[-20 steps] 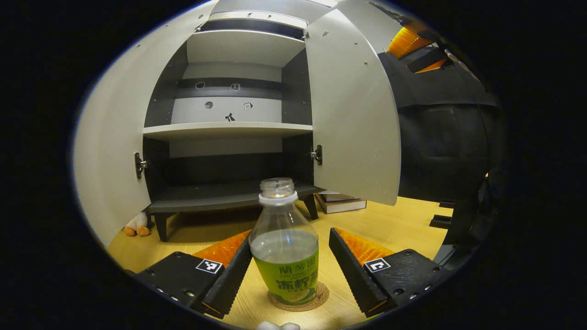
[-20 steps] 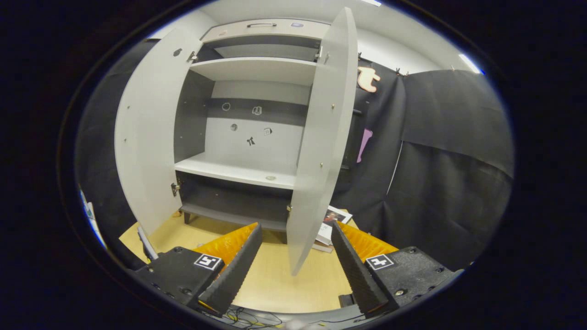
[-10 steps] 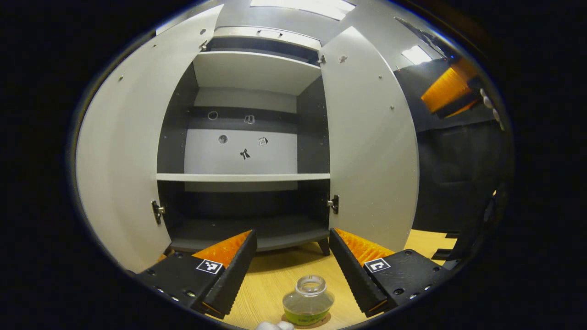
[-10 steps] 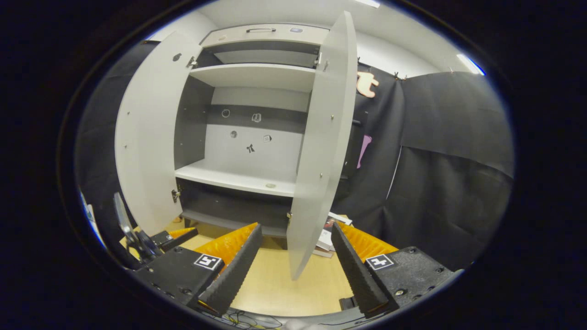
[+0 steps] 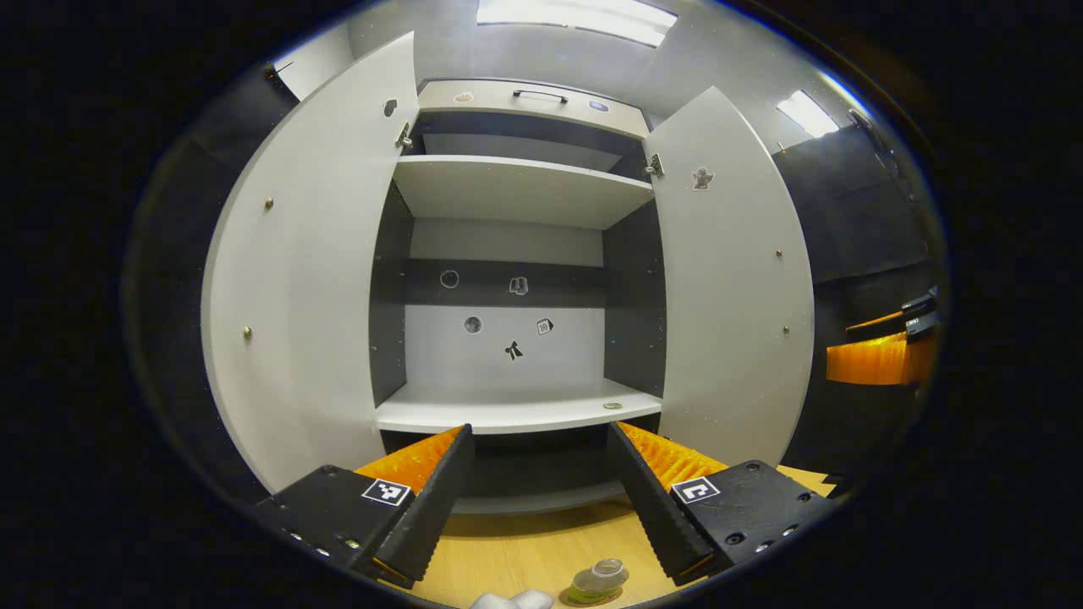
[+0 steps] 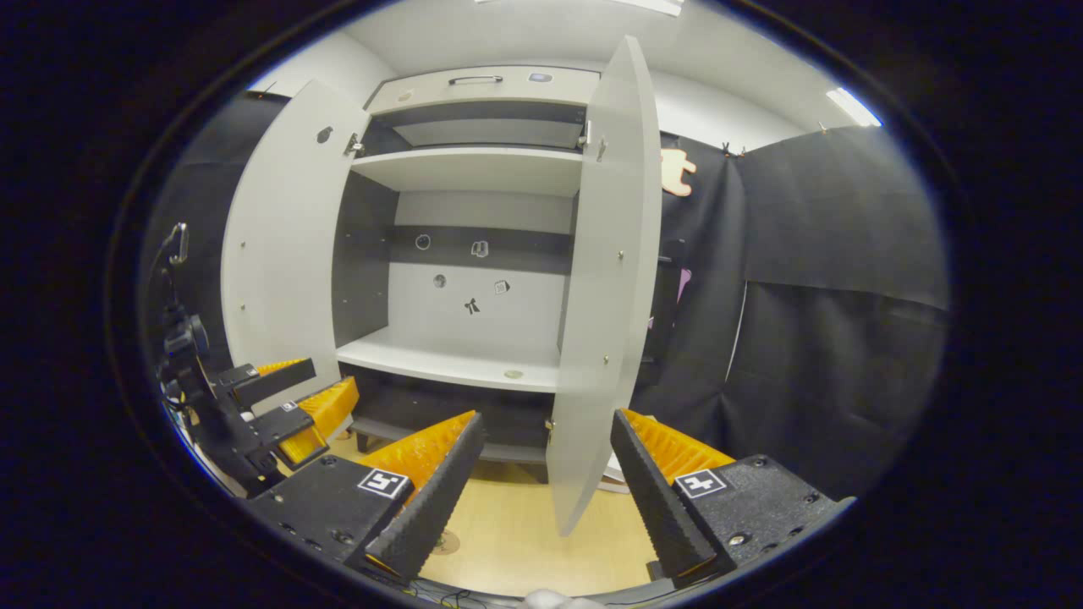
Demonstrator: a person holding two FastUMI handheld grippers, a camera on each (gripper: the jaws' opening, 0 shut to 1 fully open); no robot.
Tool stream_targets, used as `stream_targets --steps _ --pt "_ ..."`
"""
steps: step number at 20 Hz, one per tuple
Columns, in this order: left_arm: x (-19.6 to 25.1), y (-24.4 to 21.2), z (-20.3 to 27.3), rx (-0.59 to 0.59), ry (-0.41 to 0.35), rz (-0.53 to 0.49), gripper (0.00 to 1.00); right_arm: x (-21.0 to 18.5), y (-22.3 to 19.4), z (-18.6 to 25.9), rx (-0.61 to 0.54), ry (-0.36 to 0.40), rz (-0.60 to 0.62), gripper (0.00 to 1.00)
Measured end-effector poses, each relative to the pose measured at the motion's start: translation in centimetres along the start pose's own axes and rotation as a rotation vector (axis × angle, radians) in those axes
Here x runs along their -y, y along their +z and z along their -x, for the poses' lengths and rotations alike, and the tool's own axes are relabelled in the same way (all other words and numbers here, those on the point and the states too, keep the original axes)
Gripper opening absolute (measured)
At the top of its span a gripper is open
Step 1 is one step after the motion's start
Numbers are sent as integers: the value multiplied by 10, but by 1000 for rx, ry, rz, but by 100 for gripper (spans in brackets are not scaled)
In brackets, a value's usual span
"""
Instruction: Grasp the bottle in the cabinet with the left hand and place it on the coaster, then close the right door with the right hand and the left door with the left hand.
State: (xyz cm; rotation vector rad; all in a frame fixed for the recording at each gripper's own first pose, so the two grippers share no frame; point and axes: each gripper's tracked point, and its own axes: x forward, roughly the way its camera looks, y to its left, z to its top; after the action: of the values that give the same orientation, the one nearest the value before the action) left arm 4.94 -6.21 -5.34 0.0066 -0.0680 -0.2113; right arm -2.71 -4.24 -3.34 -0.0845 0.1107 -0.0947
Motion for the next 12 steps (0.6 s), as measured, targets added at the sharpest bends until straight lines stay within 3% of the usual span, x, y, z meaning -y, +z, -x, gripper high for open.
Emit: stream_targets --steps 7,12 --pt "-52 24 59 -74 118 -31 96 3 10 -9 37 15 -62 99" --pt "-62 14 90 -128 182 -23 96 39 19 -10 48 -27 -70 99"
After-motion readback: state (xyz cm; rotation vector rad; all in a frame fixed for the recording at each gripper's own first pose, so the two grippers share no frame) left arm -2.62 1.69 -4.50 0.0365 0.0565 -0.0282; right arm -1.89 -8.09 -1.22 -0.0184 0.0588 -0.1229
